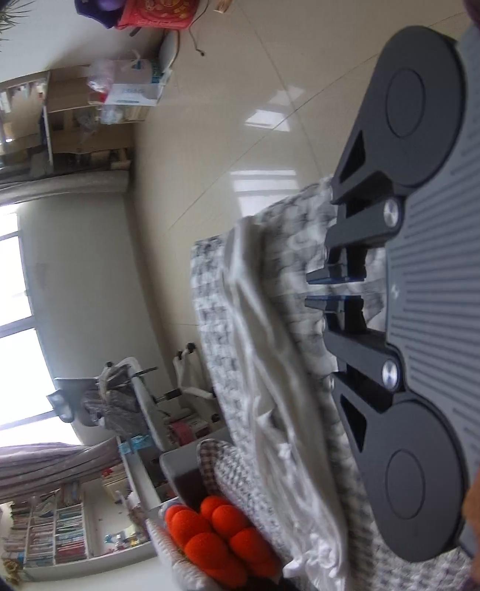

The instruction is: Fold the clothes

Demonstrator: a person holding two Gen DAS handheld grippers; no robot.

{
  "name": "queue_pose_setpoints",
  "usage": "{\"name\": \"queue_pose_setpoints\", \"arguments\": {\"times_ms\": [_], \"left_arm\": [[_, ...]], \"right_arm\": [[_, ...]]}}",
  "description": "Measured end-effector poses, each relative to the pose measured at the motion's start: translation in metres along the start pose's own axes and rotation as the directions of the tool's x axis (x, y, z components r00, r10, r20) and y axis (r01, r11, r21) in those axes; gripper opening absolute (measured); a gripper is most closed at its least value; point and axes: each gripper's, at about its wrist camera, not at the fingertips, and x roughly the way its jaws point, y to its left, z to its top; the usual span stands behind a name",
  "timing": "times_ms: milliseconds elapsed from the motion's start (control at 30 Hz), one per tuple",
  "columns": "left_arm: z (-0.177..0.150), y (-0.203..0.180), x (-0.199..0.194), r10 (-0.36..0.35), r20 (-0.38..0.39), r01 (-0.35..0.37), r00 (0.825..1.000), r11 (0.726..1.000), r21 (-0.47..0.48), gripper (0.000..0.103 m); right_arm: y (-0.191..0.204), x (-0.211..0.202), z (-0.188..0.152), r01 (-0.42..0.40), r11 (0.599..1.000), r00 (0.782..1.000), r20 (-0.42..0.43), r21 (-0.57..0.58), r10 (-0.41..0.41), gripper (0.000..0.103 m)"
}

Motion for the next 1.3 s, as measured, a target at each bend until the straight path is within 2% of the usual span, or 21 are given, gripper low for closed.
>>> {"name": "queue_pose_setpoints", "arguments": {"times_ms": [67,133,200,400,500,567,600,667,700,733,900,1033,1167,1233,1300], "left_arm": [[-0.003,0.004,0.004,0.008,-0.012,-0.008,1.000,1.000,-0.003,0.007],[-0.004,0.009,0.007,0.002,-0.028,-0.002,1.000,1.000,-0.023,0.008],[-0.006,0.013,0.010,-0.004,-0.039,0.002,0.999,0.999,-0.041,0.008],[-0.008,0.009,0.005,-0.007,-0.015,0.007,1.000,1.000,-0.008,0.008],[-0.006,0.009,0.002,-0.015,-0.005,0.015,1.000,1.000,-0.008,0.007],[-0.004,0.011,0.000,-0.017,0.003,0.017,1.000,1.000,-0.014,0.008],[-0.003,0.011,-0.002,-0.017,0.008,0.017,1.000,1.000,-0.014,0.008],[-0.002,0.012,-0.006,-0.012,0.023,0.012,1.000,1.000,-0.015,0.007],[-0.002,0.012,-0.009,-0.006,0.035,0.007,0.999,1.000,-0.009,0.007],[-0.002,0.011,-0.013,0.001,0.051,-0.001,0.999,1.000,0.005,0.007],[-0.004,0.011,-0.025,-0.011,0.067,0.008,0.998,0.999,0.046,0.006],[-0.006,0.014,-0.029,-0.033,0.046,0.030,0.998,0.998,0.050,0.006],[-0.004,0.017,-0.039,-0.092,0.012,0.092,0.996,0.996,0.006,0.006],[-0.005,0.016,-0.044,-0.103,0.006,0.103,0.995,0.995,0.014,0.006],[-0.007,0.017,-0.042,-0.093,-0.006,0.093,0.996,0.995,0.020,0.006]], "right_arm": [[-0.001,0.004,0.000,-0.008,1.000,1.000,-0.010,0.015,0.008,0.015],[-0.001,0.005,0.000,-0.025,0.999,1.000,-0.013,0.025,0.025,0.027],[0.003,0.007,0.003,-0.037,0.999,0.999,-0.014,0.013,0.037,0.034],[0.025,0.024,0.023,-0.124,0.992,0.992,-0.034,0.034,0.125,0.036],[0.035,0.042,0.038,-0.127,0.991,0.990,-0.050,0.043,0.129,0.044],[0.042,0.058,0.044,-0.117,0.992,0.989,-0.087,0.037,0.120,0.044],[0.047,0.066,0.044,-0.103,0.995,0.989,-0.110,0.010,0.103,0.044],[0.055,0.078,0.040,-0.045,0.997,0.991,-0.127,-0.059,0.037,0.019],[0.057,0.078,0.037,-0.028,0.996,0.993,-0.115,-0.082,0.019,0.009],[0.058,0.076,0.035,-0.017,0.995,0.995,-0.097,-0.099,0.007,0.003],[0.053,0.015,0.024,-0.019,0.995,0.999,0.046,-0.102,0.024,0.003],[0.036,-0.036,0.018,-0.036,0.998,0.995,0.094,-0.057,0.041,0.003],[0.028,-0.076,0.030,-0.063,0.998,0.987,0.145,-0.019,0.065,0.003],[0.028,-0.073,0.039,-0.046,0.999,0.991,0.123,-0.008,0.047,0.003],[0.025,-0.049,0.043,-0.007,1.000,0.998,0.060,-0.013,0.008,0.006]]}}
